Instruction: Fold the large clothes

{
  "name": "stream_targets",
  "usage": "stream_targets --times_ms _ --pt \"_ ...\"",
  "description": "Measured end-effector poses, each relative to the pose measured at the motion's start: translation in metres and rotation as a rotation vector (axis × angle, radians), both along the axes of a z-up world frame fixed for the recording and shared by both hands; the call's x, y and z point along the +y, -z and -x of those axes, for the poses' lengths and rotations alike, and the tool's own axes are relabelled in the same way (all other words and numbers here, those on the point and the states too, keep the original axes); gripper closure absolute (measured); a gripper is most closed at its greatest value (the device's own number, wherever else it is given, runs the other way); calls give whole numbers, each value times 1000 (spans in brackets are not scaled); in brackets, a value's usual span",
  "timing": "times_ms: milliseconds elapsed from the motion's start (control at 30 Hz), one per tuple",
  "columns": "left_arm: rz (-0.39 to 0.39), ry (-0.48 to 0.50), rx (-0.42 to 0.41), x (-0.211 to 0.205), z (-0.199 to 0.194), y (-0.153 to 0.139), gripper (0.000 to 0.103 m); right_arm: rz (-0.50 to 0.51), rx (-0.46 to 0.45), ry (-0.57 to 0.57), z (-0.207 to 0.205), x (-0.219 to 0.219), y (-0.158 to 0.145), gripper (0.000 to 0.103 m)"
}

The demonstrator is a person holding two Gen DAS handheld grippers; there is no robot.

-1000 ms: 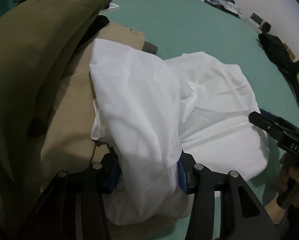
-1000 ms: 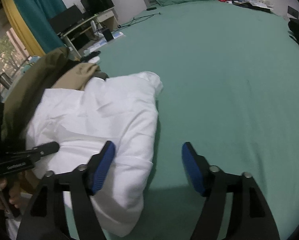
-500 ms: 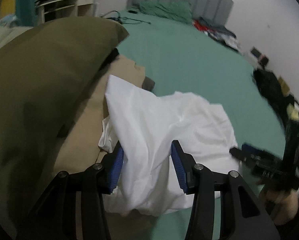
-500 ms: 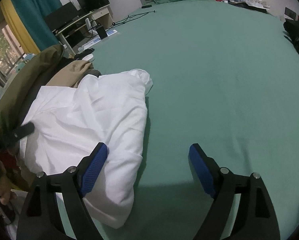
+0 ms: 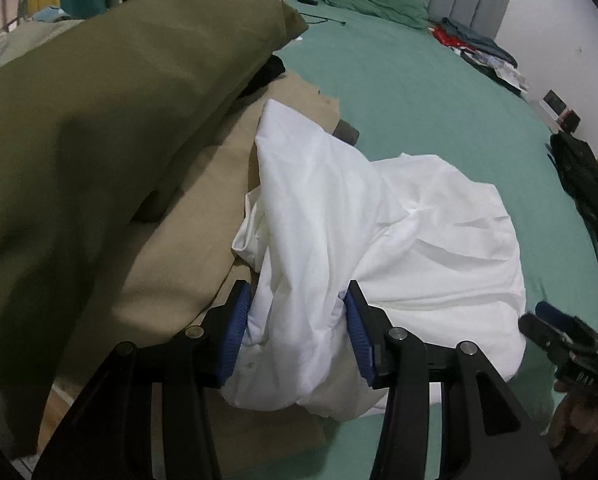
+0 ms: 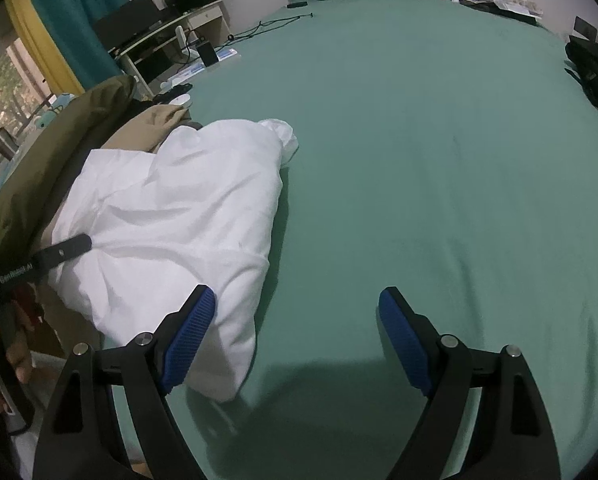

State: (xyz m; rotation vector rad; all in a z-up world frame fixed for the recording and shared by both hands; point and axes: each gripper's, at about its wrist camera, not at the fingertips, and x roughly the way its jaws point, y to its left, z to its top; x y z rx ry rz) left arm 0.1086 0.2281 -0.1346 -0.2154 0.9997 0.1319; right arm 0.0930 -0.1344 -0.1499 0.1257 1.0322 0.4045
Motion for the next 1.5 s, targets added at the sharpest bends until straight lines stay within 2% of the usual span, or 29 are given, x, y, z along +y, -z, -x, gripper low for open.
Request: stream_targets --times_ms 267,533,933,1100,1300,1333,1400,1500 --pt "-105 -55 -54 -9 33 -27 53 -20 36 22 16 -21 -3 19" --pt "-28 -122 -55 -13 65 -38 53 -13 22 34 36 -43 -16 19" --pt "58 -61 -86 -53 96 -55 53 -22 -2 65 67 -84 -34 19" --pt "62 -45 -86 -77 107 -65 53 -16 -14 92 80 -104 -41 19" --pt "6 -20 -128 -106 110 -82 53 -13 -27 137 89 -130 -49 19" --pt "4 -14 -140 -110 111 -85 52 -12 -30 144 90 -134 -51 19" --pt "9 -5 -172 -120 114 -92 42 -8 -36 157 93 -144 -55 19" --pt "26 14 -206 -134 113 -102 41 -2 -45 174 99 -157 -60 19"
